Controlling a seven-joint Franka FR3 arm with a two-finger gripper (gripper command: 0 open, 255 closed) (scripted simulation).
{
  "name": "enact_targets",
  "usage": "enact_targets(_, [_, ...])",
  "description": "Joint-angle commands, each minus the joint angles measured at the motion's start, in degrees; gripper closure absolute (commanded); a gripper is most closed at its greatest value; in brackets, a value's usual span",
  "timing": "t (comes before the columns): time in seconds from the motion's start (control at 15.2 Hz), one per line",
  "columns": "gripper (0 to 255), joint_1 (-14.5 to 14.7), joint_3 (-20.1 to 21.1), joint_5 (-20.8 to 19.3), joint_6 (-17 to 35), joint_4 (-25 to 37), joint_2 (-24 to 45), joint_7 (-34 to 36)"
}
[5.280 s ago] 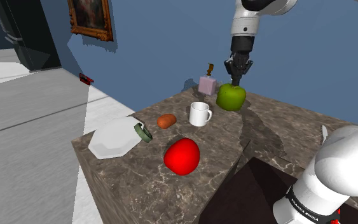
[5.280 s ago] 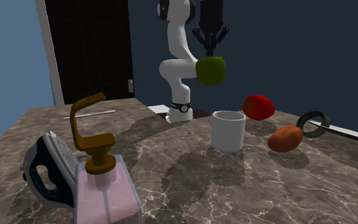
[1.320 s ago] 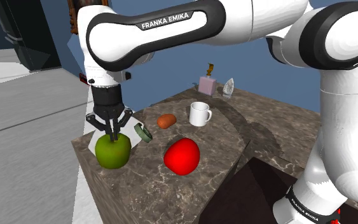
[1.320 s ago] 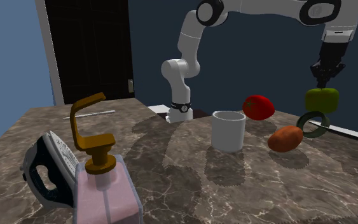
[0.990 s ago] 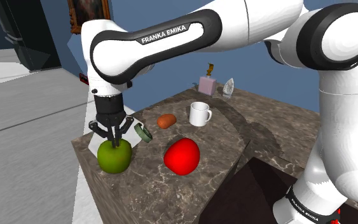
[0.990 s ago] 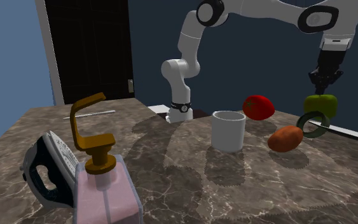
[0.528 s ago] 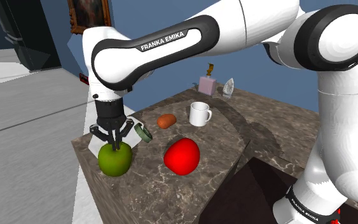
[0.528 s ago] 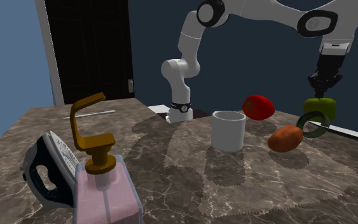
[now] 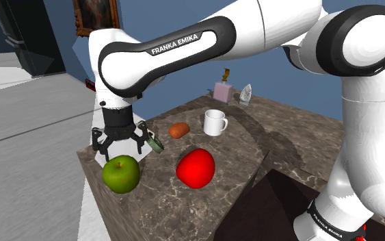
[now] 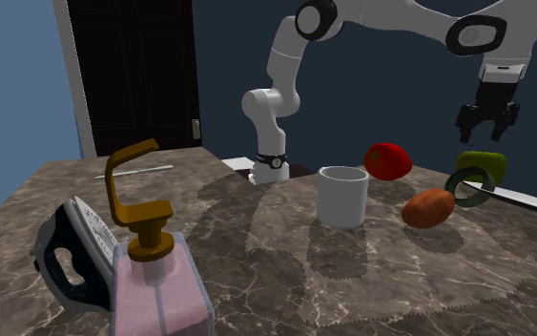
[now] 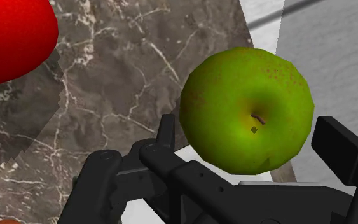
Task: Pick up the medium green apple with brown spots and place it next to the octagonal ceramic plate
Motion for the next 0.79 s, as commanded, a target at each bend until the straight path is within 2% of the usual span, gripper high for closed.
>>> enact_targets(0.0, [0, -0.1, 0.0, 0.1, -1.8, 1.4, -0.3, -0.1])
enact_targets(0.2, [0, -0.3, 0.1, 0.3, -6.9, 6.1, -0.9, -0.2])
enact_targets(0.73, [0, -0.3, 0.1, 0.3, -6.9, 6.1, -0.9, -0.2])
